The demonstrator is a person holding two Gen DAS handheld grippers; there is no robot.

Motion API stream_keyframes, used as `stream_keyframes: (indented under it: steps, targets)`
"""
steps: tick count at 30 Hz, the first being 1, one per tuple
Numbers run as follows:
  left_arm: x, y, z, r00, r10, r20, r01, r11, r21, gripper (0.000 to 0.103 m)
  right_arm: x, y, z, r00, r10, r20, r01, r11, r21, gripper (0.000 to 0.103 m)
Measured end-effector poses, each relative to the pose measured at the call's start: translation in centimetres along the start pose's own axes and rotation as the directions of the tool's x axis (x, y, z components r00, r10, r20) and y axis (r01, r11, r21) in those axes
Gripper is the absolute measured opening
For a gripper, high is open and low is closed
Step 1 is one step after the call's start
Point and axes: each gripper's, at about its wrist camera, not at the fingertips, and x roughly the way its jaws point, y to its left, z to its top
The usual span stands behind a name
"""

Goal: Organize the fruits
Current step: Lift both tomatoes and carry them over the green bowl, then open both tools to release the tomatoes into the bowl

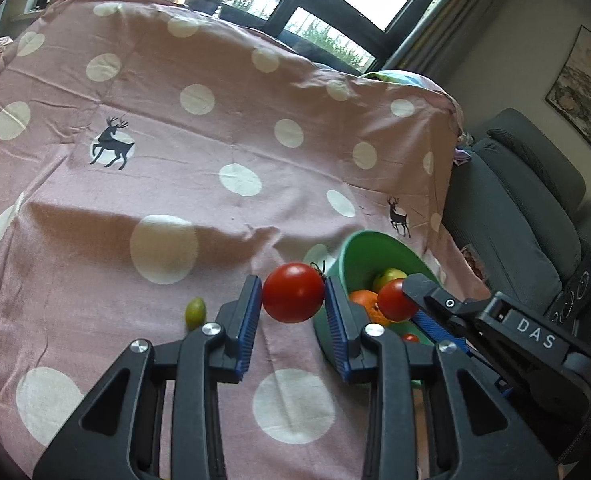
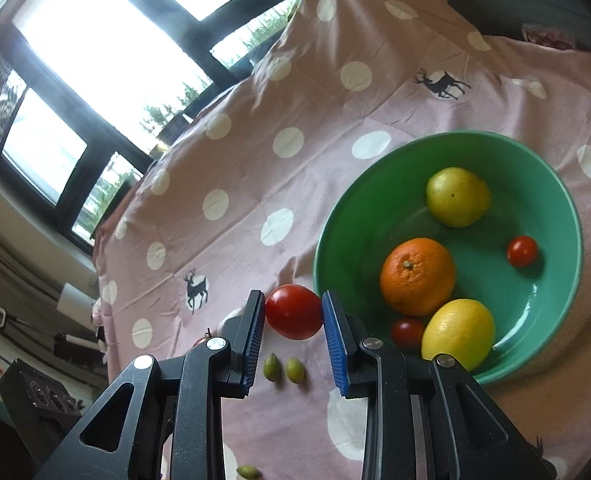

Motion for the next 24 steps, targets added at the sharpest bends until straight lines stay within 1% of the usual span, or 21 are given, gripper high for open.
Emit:
stream_keyframes:
  steps: [4,8,11,12,14,15,20,24]
  targets:
    - [0.1,-2.1,-0.7,0.997,-0.073,-0.015,0.074,0.996,0.042,0.032,-1.9,-1.6,0.4,0.998,-0.044,0.046,0.042,0.998,0.036,0.032]
    - [0.9,-3.9,-1.4,0.994,-0.100,-0.040,0.103,0.991,0.081,0.032,-3.2,-3.6,0.7,0.993,-0.099,0.071,0.093,0.992,0.082,0.032]
    - [1.6,-4.9,-2.0,0.992,-0.118,-0.050,0.123,0.986,0.113,0.032,-3.5,-5.2,0.9,0.987,-0.150,0.060,0.141,0.982,0.128,0.032]
    - [1.9,-5.1,-2.2,0.989,-0.135,-0.054,0.141,0.983,0.122,0.032,-3.5,-5.7,0.9,0.985,-0.164,0.060,0.154,0.978,0.139,0.032]
    - [2.6,-5.3,-2.4,0.981,-0.177,-0.077,0.185,0.977,0.107,0.032,-3.5,-6.5,1.0,0.982,-0.181,0.053,0.172,0.973,0.153,0.032]
    - [3.0,-5.4,-2.5,0.978,-0.187,-0.094,0.196,0.976,0.098,0.032,-3.6,-6.9,1.0,0.981,-0.186,0.049,0.176,0.972,0.158,0.032]
    - [4.4,-6.2,-3.0,0.976,-0.176,-0.127,0.190,0.976,0.108,0.032,-3.6,-7.6,1.0,0.975,-0.219,0.041,0.209,0.964,0.162,0.032]
    - [4.9,-6.7,-3.2,0.973,-0.187,-0.139,0.204,0.971,0.122,0.032,-3.4,-7.7,1.0,0.972,-0.233,0.029,0.225,0.961,0.158,0.032]
